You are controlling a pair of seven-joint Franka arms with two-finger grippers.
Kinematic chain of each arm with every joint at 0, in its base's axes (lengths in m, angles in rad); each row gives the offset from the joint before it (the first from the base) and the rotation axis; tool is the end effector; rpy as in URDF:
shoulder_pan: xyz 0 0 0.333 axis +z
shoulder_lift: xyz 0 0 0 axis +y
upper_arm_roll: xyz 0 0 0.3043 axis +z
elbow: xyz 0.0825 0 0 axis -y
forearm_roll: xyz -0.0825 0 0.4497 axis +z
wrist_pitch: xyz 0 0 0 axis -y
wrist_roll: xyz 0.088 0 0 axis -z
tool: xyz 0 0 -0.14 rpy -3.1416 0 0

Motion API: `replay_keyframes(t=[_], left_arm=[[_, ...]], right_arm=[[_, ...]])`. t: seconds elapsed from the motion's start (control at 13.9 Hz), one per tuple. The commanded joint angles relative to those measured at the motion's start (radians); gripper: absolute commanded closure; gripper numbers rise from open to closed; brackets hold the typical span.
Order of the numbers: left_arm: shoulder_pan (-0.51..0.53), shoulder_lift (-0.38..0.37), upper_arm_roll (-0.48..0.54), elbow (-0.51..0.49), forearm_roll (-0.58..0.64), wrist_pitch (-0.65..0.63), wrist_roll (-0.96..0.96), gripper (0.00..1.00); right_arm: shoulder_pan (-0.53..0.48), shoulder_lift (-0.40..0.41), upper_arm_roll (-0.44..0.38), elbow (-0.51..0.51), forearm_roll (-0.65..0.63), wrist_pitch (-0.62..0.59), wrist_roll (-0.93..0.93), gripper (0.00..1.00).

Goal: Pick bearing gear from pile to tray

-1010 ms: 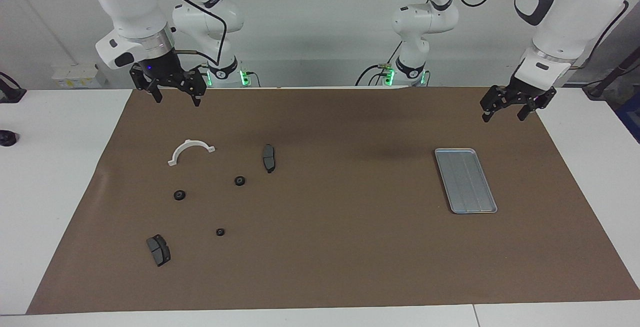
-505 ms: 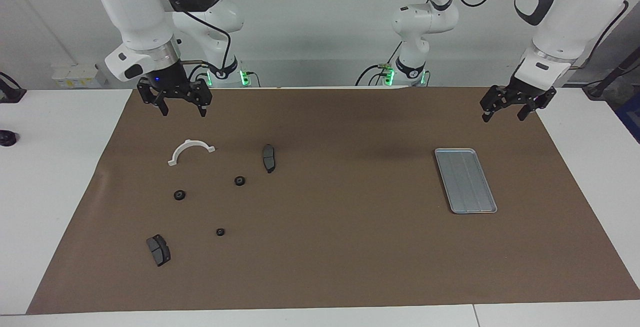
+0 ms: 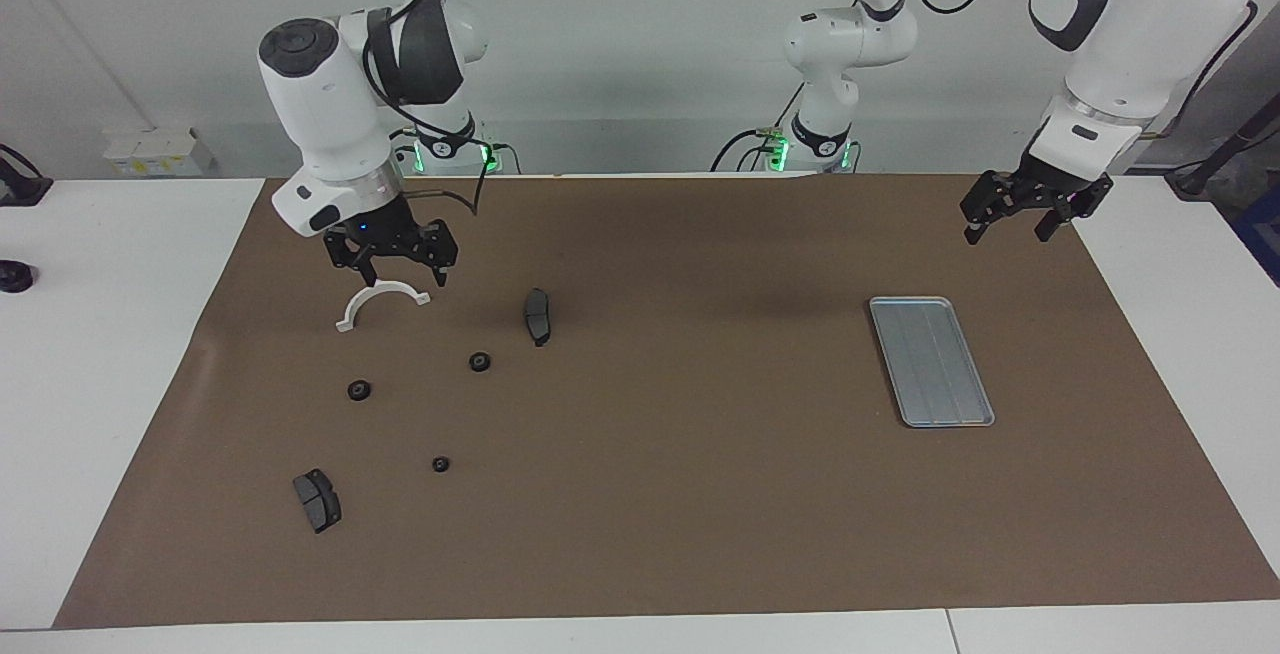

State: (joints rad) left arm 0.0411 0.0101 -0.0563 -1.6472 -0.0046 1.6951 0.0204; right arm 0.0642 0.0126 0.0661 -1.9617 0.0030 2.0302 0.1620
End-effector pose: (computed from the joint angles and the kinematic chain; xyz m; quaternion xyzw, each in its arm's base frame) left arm 0.6339 -0.0101 0.5432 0.9997 -0.0175 0.0189 0.0025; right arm 0.6226 0.0818 0.4007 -0.9995 0.0165 -0.0274 0.0058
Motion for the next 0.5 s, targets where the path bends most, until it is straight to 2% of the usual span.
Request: replay_keyframes(t=[0.0, 0.22, 0.43], left_arm=[[0.008, -0.030, -0.007, -0.037, 0.017, 0.017, 0.003, 0.00], [0.010, -0.030, -0.007, -0.037, 0.017, 0.017, 0.003, 0.00], [0.010, -0.030, -0.007, -0.037, 0.017, 0.018, 0.003, 0.00]], right_arm=[[-0.006, 0.073, 0.001, -0.017, 0.028, 0.089, -0.030, 0.00], [0.023, 0.144, 0.001, -0.069, 0.028, 0.241, -0.026, 0.00], [0.042, 0.196, 0.001, -0.092, 0.028, 0.321, -0.019, 0.00]])
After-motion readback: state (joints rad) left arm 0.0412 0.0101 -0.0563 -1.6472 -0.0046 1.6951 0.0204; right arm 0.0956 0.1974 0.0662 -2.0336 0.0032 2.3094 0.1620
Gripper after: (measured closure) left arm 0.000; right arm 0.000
